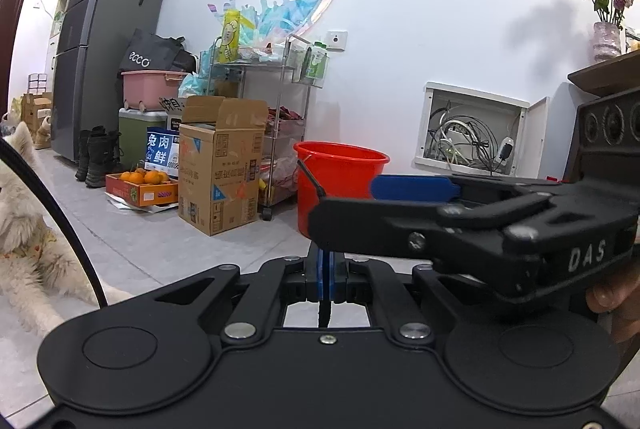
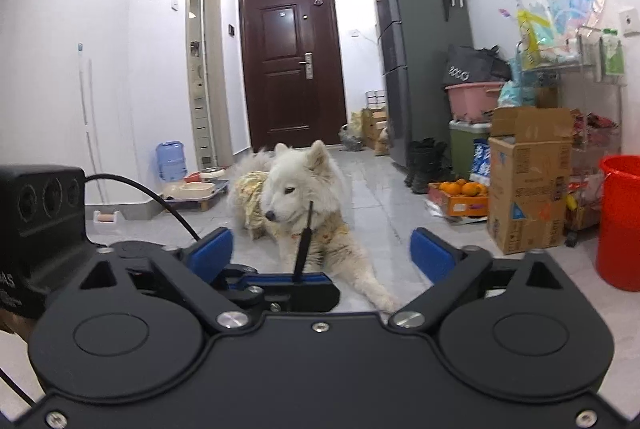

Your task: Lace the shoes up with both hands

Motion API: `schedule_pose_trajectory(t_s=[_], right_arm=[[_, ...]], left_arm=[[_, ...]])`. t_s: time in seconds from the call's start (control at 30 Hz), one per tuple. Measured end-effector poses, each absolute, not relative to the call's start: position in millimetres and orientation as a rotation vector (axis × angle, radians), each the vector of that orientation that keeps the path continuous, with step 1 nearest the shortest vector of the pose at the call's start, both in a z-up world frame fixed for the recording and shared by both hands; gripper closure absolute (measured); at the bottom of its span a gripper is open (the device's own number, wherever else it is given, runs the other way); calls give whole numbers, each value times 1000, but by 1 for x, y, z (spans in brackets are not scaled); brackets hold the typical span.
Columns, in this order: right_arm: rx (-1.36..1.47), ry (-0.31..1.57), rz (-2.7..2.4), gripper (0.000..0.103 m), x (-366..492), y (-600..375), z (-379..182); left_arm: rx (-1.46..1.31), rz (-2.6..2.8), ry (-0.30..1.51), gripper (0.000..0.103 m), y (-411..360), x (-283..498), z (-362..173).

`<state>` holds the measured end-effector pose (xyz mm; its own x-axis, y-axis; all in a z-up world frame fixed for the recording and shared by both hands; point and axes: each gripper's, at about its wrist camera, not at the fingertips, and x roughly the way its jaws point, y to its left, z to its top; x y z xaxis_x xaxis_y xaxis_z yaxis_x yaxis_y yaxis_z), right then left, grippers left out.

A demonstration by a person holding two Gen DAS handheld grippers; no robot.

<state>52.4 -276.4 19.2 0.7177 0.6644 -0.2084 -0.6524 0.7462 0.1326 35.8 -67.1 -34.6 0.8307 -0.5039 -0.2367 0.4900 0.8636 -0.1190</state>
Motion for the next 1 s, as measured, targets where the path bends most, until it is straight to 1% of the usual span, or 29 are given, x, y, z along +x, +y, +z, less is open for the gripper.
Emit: schedule_pose_trajectory(t_s=[0.03, 0.1, 0.17, 0.27, 0.3, 0.4, 0.43, 0.47, 0.5, 0.67, 0.83, 0.9, 0.93, 0.97, 1.0], right_arm=[[46, 264, 738, 28, 55, -275, 19], [35, 275, 745, 32, 56, -272, 19], [29, 292, 758, 44, 58, -269, 19], [41, 318, 769, 52, 60, -268, 18], [42, 321, 771, 53, 60, -268, 18], [43, 331, 776, 58, 61, -267, 17], [44, 335, 777, 65, 61, -266, 17], [44, 339, 779, 84, 62, -266, 17], [45, 342, 781, 89, 62, -266, 16], [61, 353, 781, 98, 64, -267, 14], [59, 349, 781, 99, 63, -266, 14], [59, 350, 776, 99, 63, -266, 13], [60, 349, 773, 99, 62, -267, 12], [61, 347, 770, 99, 61, -267, 12], [61, 346, 768, 99, 61, -268, 12]], left_arm=[[-53, -528, 266, 100, -67, 35, -35], [-52, -530, 266, 100, -68, 34, -35], [-50, -531, 266, 100, -68, 33, -36], [-48, -534, 266, 100, -69, 31, -37], [-47, -535, 266, 100, -69, 31, -37], [-44, -537, 266, 100, -70, 29, -38], [-44, -538, 266, 100, -70, 29, -38], [-43, -539, 266, 100, -71, 28, -39], [-44, -535, 268, 100, -74, 39, -41], [-43, -536, 271, 100, -76, 44, -42], [-48, -535, 273, 100, -76, 47, -44], [-54, -533, 275, 98, -75, 48, -46], [-57, -532, 276, 89, -74, 48, -46], [-60, -530, 277, 77, -74, 49, -47], [-64, -529, 277, 40, -73, 50, -47]])
